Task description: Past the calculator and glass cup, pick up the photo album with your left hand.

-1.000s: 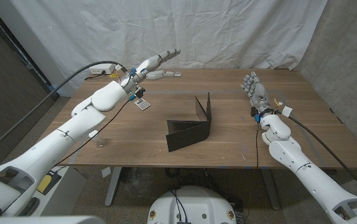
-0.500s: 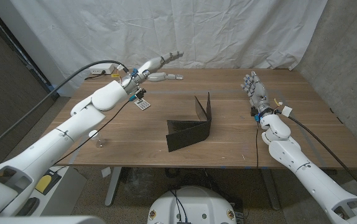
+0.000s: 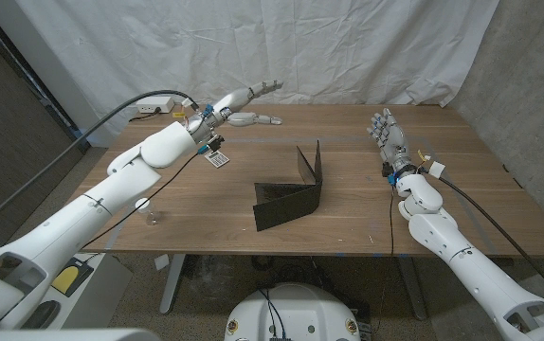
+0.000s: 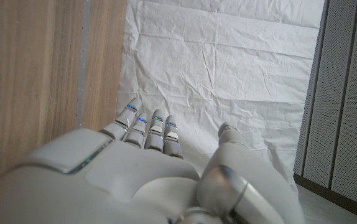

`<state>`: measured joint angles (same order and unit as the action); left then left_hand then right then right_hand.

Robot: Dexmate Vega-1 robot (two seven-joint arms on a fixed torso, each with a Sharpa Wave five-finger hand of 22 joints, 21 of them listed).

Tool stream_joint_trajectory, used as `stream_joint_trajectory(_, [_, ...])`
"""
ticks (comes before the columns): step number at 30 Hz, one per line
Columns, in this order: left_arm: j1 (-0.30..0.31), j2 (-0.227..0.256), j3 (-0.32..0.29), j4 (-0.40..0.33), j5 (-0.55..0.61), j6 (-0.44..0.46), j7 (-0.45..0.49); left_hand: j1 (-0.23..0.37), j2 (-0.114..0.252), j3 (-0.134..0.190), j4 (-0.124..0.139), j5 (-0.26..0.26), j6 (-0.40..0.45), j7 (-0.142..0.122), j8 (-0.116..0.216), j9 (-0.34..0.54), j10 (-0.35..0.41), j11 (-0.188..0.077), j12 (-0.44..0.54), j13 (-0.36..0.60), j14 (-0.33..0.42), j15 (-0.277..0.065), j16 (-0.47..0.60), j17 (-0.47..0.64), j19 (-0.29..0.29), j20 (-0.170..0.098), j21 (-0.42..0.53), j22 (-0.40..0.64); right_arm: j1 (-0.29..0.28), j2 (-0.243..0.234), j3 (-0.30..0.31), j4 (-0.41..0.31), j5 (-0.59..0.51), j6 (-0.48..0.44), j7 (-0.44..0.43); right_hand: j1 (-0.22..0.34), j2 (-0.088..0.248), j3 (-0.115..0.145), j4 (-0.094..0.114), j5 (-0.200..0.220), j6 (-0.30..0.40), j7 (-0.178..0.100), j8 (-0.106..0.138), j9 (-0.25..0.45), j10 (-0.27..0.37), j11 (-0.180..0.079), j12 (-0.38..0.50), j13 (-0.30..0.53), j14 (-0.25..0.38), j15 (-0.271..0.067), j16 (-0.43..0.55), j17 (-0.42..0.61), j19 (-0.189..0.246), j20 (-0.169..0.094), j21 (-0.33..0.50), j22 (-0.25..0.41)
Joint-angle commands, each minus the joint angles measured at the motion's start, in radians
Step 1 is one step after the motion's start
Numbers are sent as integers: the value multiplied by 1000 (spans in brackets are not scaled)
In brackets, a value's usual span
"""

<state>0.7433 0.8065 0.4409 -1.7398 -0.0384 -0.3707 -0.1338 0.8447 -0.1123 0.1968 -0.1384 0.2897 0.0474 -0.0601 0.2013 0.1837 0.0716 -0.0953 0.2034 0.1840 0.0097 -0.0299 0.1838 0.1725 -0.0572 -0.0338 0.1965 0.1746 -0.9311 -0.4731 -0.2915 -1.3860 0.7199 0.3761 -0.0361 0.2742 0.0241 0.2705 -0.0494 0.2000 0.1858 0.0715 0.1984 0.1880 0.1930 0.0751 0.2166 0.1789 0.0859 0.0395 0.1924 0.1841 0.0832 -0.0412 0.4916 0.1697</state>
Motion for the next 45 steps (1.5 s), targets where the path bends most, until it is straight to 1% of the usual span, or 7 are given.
stream_joint_trajectory(1, [2,17,6,-45,73,26,11,7,-3,-5,1,7,-10,-3,-5,6,-1,-5,-2,5,-4,-62,-2,2,-1,-112,0,1,1,1,4,4,5,3,4,11,0,2,-8,-4,6,0,0,4,7,-2,-5,6,9,-5,1,1,9,-13,-3,5])
stream_joint_trajectory(20, [-7,24,15,-64,91,37,-15,16,-3,-11,1,9,-11,-3,-5,6,-2,-7,-2,5,-5,-63,-2,2,0,-110,0,1,10,2,3,10,7,0,7,11,1,1,-10,-4,7,0,0,4,7,-2,-5,6,10,-4,1,1,11,-13,-8,5])
stream_joint_trajectory(29, [-2,22,17,-78,137,30,8,24,-3,-14,1,11,-1,-11,-1,6,5,-7,0,5,0,-69,0,2,2,-107,0,1,12,5,6,16,11,5,11,11,1,0,-11,-4,8,0,1,4,8,-3,-5,6,11,-5,1,1,13,-12,-12,5])
stream_joint_trajectory(32, [-8,22,24,-78,139,34,-6,27,-2,-15,1,12,2,-12,0,6,11,-10,3,5,2,-71,0,2,3,-109,0,1,12,6,7,16,13,5,11,10,1,0,-11,-4,8,0,0,4,9,-2,-4,6,10,-6,1,1,14,-12,-13,5])
stream_joint_trajectory(34, [-6,30,29,-100,185,63,2,28,-2,-15,1,12,2,-10,0,6,10,-8,2,5,1,-71,0,2,3,-108,0,1,12,6,7,16,13,4,10,10,1,0,-11,-5,7,0,0,4,9,-2,-4,6,11,-5,1,2,14,-13,-13,5])
stream_joint_trajectory(37, [-13,30,36,-100,185,70,-15,30,-2,-17,1,12,3,-15,0,6,10,-15,2,5,-1,-75,-1,2,1,-109,0,1,11,6,7,15,13,2,8,9,2,0,-11,-5,8,0,0,4,9,-4,-4,6,11,-6,1,2,14,-13,-15,5])
stream_joint_trajectory(45, [-14,37,37,-128,226,85,-8,36,-1,-19,2,13,1,-16,-1,6,8,-15,1,5,-5,-77,-2,2,-6,-106,-3,1,10,4,7,8,10,0,3,10,2,-1,-12,-5,8,-1,0,4,9,-3,-4,6,12,-5,1,2,15,-12,-18,6])
